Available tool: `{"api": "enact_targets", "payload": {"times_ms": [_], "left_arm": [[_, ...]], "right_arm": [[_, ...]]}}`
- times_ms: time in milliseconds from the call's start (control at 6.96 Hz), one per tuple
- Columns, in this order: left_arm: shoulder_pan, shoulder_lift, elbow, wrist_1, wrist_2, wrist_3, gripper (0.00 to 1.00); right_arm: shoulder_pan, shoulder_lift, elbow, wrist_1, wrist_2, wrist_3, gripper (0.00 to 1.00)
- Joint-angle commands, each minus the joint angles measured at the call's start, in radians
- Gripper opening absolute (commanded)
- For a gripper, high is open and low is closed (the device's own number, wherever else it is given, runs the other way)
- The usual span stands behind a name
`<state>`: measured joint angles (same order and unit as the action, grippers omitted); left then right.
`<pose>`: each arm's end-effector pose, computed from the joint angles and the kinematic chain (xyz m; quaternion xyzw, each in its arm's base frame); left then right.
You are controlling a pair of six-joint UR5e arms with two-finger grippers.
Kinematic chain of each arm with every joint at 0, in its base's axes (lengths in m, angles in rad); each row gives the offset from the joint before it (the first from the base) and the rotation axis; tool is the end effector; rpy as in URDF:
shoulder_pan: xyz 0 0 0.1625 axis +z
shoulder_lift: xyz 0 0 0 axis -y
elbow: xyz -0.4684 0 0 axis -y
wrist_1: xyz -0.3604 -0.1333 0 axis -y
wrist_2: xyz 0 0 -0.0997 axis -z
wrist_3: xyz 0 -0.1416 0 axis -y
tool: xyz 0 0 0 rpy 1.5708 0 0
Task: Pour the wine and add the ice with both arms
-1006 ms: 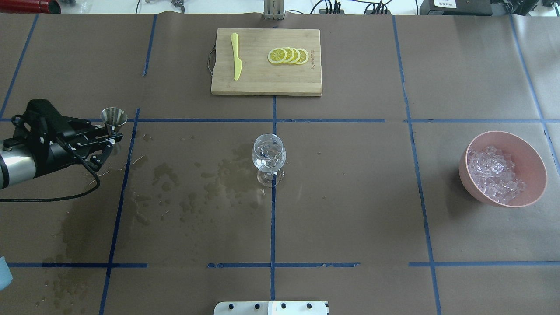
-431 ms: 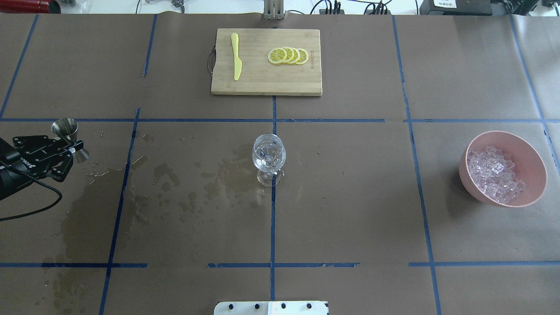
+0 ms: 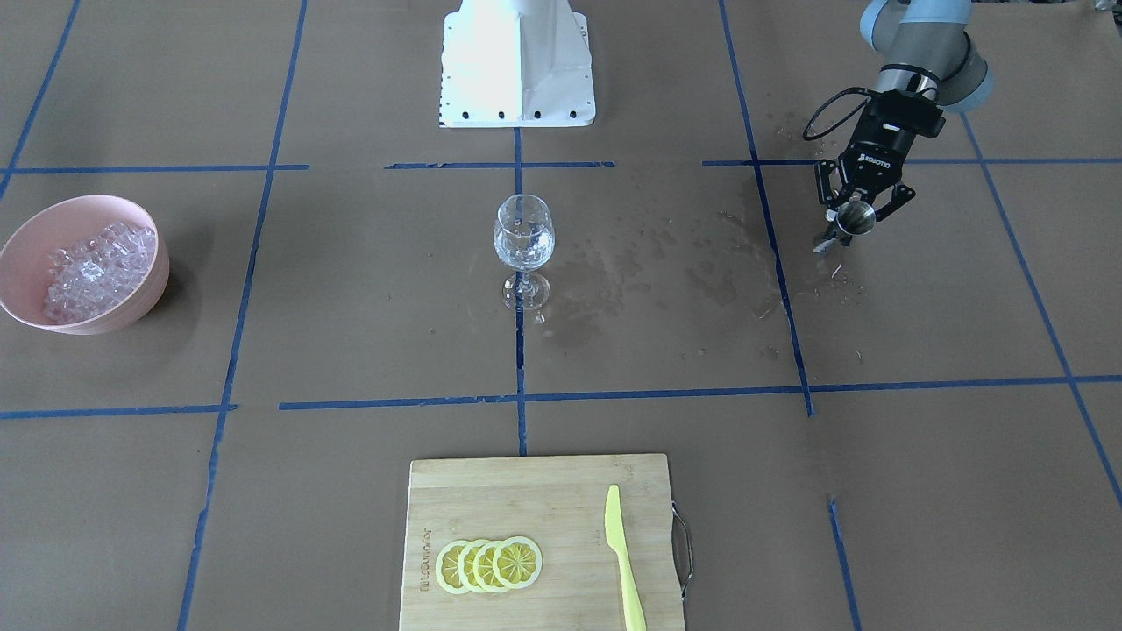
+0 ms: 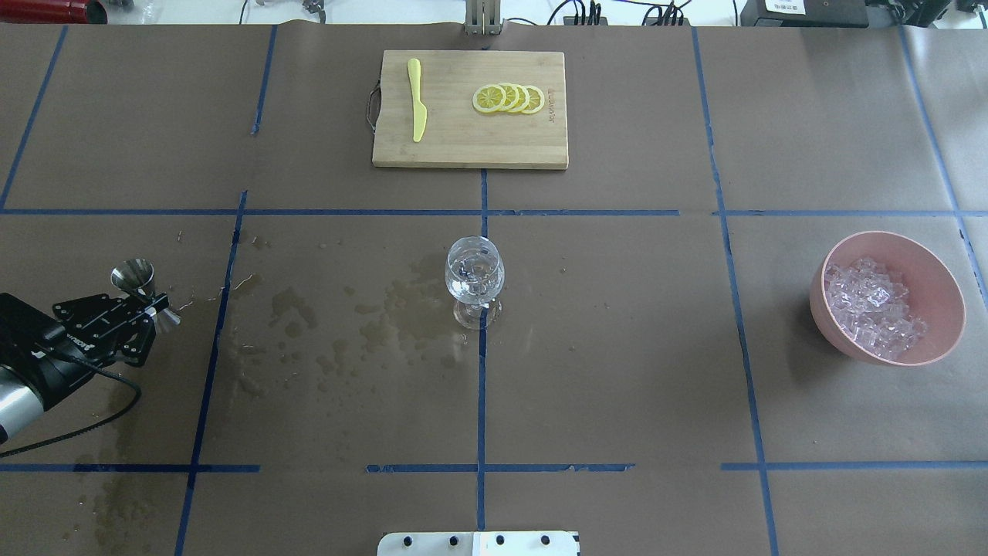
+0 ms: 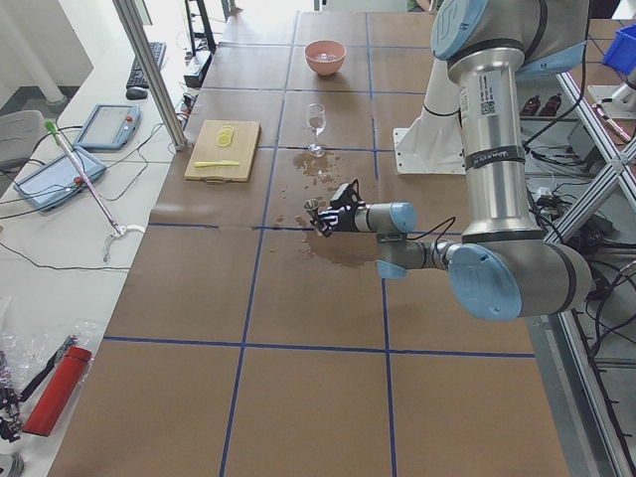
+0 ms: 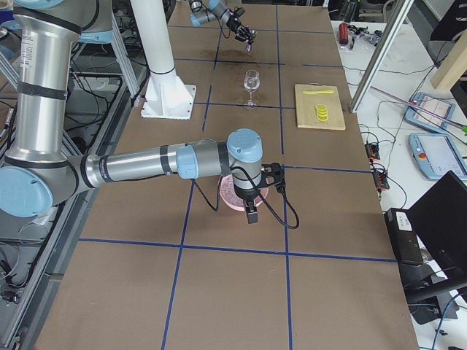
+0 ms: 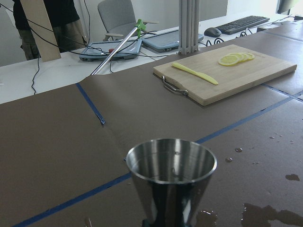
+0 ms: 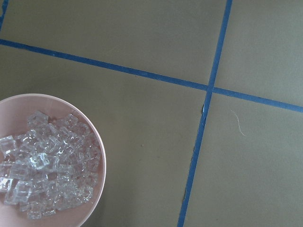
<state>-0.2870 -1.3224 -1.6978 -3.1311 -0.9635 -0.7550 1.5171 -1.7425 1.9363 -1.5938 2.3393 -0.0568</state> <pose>0.2952 -0.3104 0.5766 0.5210 0.4178 -0.0026 0.7443 0.0139 -0.3905 0.6380 0.0797 -0.3734 -0.0829 0.9205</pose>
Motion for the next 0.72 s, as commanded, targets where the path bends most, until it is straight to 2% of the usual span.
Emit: {"api": "enact_targets", "payload": {"times_ms": [0, 288, 575], "left_arm": [[0.109, 0.0, 0.043, -0.042, 0.174, -0.073, 0.0], [0.166, -0.014, 0.107, -0.107, 0.313, -0.075, 0.0], [0.189, -0.079, 0.163, -0.109, 0.376, -0.073, 0.0]], "right_arm": [[0.002, 0.0, 0.001, 0.002, 0.0, 0.0, 1.0], [0.002, 0.0, 0.003, 0.0, 0.0, 0.0, 1.0], [0.003, 0.0, 0.004, 0.0, 0.0, 0.0, 1.0]]}}
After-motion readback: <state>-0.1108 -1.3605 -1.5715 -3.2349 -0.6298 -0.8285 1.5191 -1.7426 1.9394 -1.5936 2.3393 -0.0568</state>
